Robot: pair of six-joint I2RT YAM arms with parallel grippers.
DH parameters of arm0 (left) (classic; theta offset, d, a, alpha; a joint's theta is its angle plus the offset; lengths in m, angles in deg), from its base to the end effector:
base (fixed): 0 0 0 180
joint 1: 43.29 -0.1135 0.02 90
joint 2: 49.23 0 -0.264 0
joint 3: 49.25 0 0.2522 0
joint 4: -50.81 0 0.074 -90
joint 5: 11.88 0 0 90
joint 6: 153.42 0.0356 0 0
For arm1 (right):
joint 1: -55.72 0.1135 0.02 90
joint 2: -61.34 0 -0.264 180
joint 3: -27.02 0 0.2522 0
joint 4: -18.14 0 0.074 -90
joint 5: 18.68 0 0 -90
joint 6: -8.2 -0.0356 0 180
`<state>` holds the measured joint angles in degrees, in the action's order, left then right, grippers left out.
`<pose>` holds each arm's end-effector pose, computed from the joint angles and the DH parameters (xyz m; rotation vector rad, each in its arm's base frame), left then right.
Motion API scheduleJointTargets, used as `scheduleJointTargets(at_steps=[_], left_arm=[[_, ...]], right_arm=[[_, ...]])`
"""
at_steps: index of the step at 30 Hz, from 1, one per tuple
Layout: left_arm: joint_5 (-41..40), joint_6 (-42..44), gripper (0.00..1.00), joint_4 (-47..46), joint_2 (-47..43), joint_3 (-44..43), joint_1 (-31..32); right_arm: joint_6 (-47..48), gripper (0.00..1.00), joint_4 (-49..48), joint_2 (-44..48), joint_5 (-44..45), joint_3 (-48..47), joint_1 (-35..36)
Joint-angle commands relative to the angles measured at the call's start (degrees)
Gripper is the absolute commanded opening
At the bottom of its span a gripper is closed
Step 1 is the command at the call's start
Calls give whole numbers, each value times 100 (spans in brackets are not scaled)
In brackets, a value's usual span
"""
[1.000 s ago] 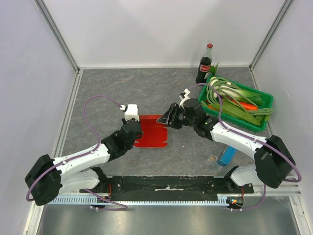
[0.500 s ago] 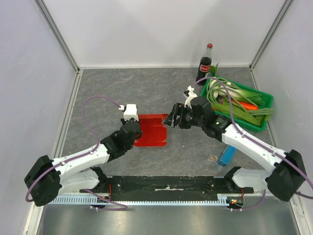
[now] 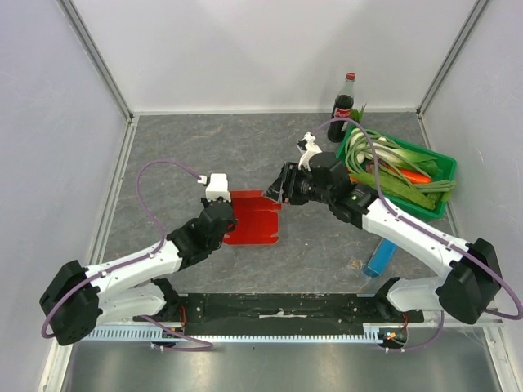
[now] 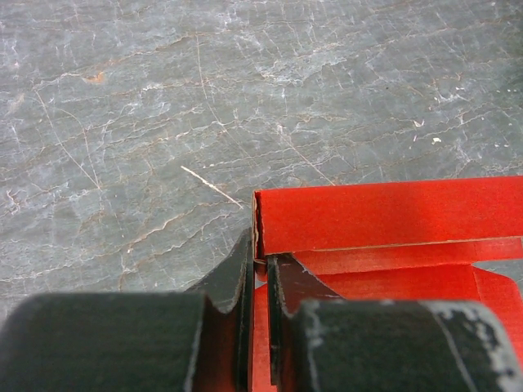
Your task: Fold the paper box
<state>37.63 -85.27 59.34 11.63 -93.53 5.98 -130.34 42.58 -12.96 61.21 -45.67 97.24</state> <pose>0.1641 -0.1552 0.2292 0.0171 1.9014 -0.1290 0.2194 0.2026 0.3127 0.0136 2.2243 1.1197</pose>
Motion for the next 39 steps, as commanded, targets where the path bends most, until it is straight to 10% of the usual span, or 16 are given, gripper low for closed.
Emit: scheduleJointTargets(at_steps=[1, 39], left_arm=[[-170, -162, 2, -13, -136, -24, 21], [-126, -189, 2, 75, -408, 29, 29]], right_arm=[[-86, 59, -338, -119, 185, -21, 76], [-2151, 36, -2359, -620, -105, 813, 67]])
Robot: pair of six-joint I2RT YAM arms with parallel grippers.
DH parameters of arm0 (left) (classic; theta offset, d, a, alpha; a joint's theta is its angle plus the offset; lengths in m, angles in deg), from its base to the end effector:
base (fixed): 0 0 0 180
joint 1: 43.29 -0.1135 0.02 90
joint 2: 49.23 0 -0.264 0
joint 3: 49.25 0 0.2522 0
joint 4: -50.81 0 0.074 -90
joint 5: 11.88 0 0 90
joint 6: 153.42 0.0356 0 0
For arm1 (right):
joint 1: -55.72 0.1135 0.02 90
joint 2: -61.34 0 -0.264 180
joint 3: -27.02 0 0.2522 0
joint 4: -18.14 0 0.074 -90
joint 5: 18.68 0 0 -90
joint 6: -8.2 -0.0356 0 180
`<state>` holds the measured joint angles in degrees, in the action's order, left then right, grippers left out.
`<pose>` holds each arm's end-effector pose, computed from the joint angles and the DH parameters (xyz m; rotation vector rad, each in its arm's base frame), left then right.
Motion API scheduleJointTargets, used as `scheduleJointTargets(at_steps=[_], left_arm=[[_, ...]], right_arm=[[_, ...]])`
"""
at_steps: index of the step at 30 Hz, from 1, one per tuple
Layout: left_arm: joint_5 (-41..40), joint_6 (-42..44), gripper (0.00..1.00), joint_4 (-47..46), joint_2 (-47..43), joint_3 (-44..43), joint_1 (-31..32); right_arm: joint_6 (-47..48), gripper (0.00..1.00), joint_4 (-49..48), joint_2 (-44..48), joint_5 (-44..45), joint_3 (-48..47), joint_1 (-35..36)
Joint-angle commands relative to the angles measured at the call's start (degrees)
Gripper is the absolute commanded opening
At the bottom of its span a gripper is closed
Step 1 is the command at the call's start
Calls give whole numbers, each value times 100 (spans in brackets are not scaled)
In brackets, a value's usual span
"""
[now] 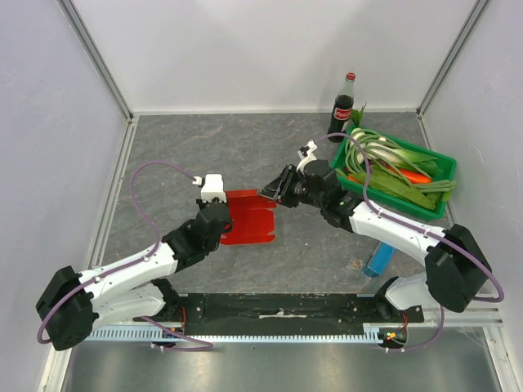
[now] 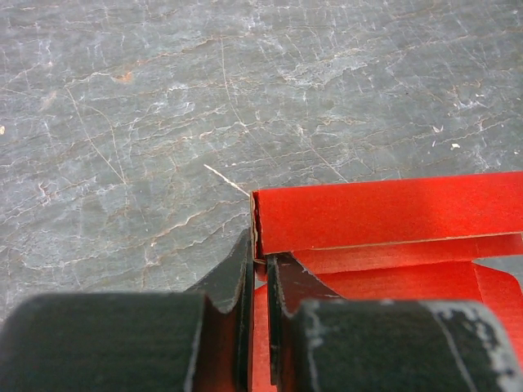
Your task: Fold the paper box
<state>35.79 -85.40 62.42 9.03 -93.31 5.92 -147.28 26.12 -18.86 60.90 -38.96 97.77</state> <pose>0.1592 -0.1478 0.2325 -0.0011 1.8996 -0.0927 0.2337 0.2194 0.2705 0.3190 2.2117 1.3291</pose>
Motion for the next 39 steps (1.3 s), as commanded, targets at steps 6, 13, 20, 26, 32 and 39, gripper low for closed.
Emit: scheduleJointTargets(at_steps=[6, 13, 20, 26, 32, 39], left_arm=[[49, -210, 2, -242, -245, 51, 27], [49, -508, 2, -233, -429, 183, 27], [163, -957, 2, -286, -614, 332, 27], [154, -958, 2, -251, -632, 306, 27], [-232, -1326, 2, 372, -535, 25, 27], [-311, -1555, 2, 637, -456, -151, 36]], right_arm=[[-1133, 23, -1627, -127, -198, 564, -21], [-1941, 0, -4231, -145, -216, 1354, -82], [-2215, 0, -5065, -66, 75, 1760, -117], [-1839, 21, -4064, 84, -4, 1523, -152], [304, 62, -384, 540, -145, 391, -153], [2424, 70, 1088, 1595, 251, 617, -240]])
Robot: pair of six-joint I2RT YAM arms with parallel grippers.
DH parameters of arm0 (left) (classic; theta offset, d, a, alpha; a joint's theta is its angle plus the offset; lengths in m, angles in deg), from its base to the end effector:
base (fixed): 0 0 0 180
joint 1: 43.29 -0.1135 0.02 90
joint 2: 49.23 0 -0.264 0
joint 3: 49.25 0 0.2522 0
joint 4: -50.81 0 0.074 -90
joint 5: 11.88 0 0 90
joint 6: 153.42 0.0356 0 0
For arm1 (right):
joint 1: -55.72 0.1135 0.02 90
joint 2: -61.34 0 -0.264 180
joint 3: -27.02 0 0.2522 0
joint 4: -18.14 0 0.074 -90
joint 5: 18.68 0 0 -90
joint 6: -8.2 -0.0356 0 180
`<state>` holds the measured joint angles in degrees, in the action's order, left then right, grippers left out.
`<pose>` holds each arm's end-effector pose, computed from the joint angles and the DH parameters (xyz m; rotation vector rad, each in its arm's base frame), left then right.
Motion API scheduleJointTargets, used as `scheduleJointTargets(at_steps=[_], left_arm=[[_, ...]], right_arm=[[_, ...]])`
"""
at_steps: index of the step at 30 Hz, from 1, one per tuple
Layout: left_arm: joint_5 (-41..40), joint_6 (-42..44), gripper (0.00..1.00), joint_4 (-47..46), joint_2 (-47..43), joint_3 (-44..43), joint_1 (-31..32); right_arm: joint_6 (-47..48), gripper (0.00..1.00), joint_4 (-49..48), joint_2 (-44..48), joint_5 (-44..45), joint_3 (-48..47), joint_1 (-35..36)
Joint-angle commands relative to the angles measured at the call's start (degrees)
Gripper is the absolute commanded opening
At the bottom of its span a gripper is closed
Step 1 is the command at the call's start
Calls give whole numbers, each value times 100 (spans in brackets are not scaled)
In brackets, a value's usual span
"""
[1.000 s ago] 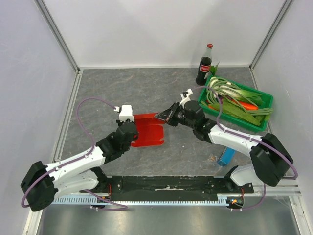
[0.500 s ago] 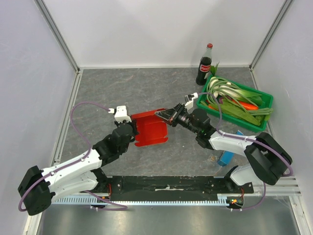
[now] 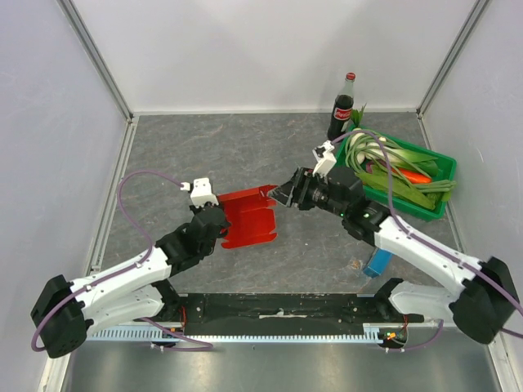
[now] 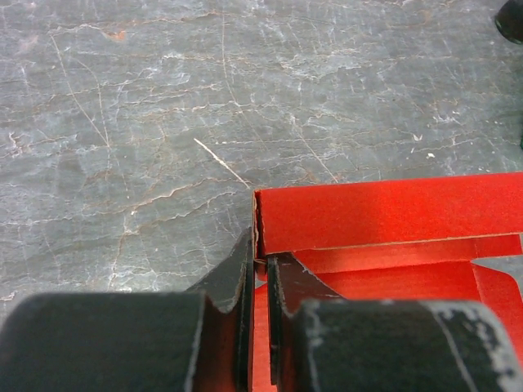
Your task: Fold the paper box
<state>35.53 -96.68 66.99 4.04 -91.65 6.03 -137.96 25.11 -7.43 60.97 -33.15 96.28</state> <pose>0.1480 -0.1352 0.2320 -0.1802 1.9091 -0.2072 0.2076 0.1861 0.2926 0.1390 2.0580 1.2918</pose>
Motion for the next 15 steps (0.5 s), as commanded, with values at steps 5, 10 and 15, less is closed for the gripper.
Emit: scheduleJointTargets(at_steps=[5, 10, 15], left_arm=[[-232, -568, 2, 268, 25, -343, 16], [-232, -586, 2, 295, -2, -387, 16], [-232, -594, 2, 383, 42, -475, 16]], right_arm=[[1171, 40, 881, 304, 296, 89, -92], [659, 39, 197, -153, 332, 133, -92], [703, 41, 143, -602, 385, 10, -74]])
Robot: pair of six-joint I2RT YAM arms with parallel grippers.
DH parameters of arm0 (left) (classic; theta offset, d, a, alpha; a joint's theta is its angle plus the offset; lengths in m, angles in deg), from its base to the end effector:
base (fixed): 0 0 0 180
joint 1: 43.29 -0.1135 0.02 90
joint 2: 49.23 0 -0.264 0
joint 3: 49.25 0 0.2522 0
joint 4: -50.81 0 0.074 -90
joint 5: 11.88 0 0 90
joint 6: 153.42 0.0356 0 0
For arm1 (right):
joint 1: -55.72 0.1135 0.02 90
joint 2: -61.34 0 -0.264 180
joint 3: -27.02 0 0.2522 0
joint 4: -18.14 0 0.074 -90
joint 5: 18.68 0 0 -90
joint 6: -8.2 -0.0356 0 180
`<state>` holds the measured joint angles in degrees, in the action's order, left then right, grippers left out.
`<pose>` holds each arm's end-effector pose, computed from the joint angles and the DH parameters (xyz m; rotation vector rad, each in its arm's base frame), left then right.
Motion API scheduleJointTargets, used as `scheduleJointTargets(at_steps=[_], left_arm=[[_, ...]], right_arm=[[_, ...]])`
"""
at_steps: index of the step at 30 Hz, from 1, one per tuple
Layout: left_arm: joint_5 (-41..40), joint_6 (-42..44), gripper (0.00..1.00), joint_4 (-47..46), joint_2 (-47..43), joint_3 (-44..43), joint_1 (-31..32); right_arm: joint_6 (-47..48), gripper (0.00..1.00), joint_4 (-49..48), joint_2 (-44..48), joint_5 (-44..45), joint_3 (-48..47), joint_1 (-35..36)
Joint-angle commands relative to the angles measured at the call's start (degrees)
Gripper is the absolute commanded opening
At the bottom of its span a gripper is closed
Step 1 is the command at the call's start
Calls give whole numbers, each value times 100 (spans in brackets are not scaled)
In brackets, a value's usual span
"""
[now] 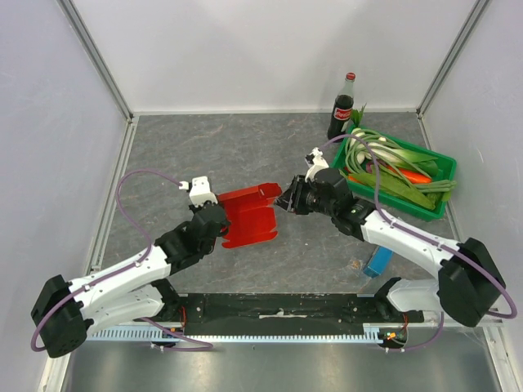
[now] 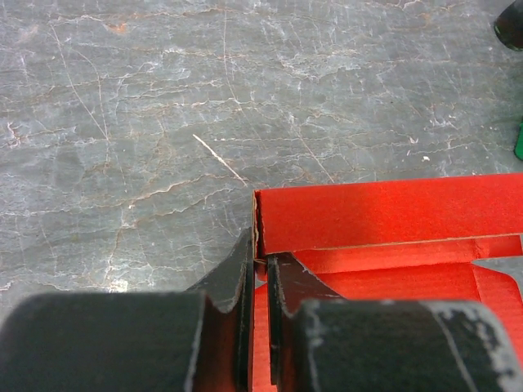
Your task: Fold the paper box
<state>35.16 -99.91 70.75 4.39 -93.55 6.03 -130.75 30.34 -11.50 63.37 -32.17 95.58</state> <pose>0.1485 -0.1355 0.2363 -0.2222 1.9295 -0.2095 0.2160 0.1868 0.2586 0.0789 2.2037 1.0754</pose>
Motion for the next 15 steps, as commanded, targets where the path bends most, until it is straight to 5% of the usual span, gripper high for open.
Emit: scheduleJointTargets(at_steps=[1, 15], left_arm=[[-195, -271, 2, 15, 8, -294, 16], [-204, -209, 2, -28, 69, -320, 16]], right_arm=[[8, 42, -354, -239, 135, -124, -4], [-36, 35, -766, -670, 232, -159, 66]])
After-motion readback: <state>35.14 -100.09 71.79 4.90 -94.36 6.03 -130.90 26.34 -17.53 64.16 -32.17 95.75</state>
